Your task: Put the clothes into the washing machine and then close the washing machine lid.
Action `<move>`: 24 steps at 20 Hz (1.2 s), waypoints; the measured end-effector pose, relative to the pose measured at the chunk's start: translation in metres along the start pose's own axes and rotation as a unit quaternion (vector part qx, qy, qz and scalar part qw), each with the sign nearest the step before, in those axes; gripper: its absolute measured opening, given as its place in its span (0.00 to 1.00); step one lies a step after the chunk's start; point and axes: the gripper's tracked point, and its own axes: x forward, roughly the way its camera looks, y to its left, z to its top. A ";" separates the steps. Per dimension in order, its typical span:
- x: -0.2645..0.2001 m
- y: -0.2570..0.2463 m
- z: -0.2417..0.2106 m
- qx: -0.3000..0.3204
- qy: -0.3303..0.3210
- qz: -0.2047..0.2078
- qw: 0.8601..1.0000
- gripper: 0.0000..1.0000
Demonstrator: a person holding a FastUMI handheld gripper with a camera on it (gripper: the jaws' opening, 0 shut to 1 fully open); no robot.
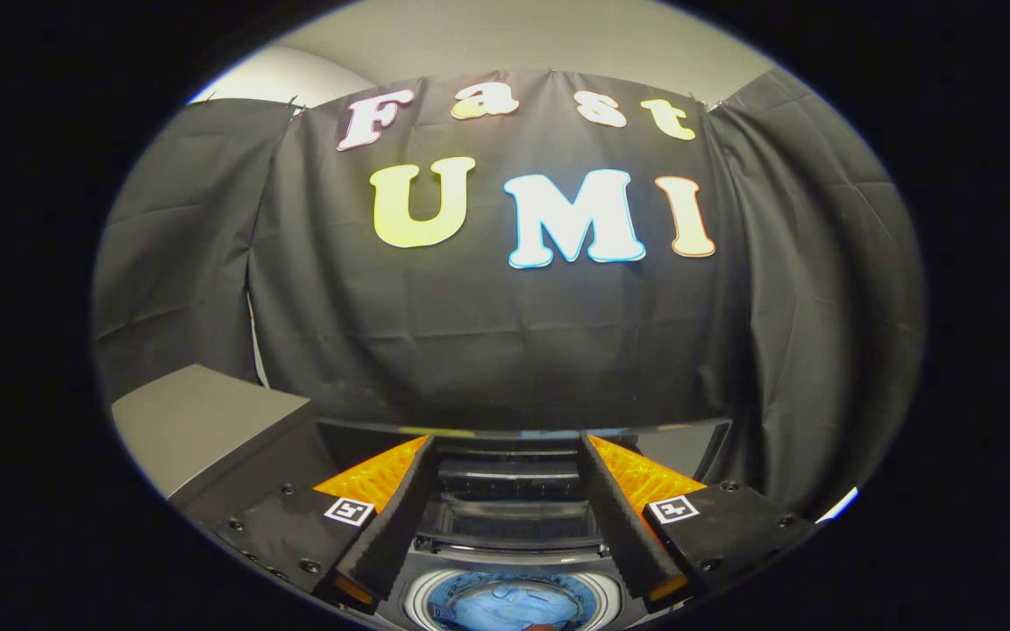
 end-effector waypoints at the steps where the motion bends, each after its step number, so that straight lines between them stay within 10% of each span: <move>1: 0.007 -0.003 0.003 0.001 -0.004 -0.007 1.000 0.98; 24: 0.057 -0.011 -0.007 0.006 -0.061 -0.013 0.998 0.99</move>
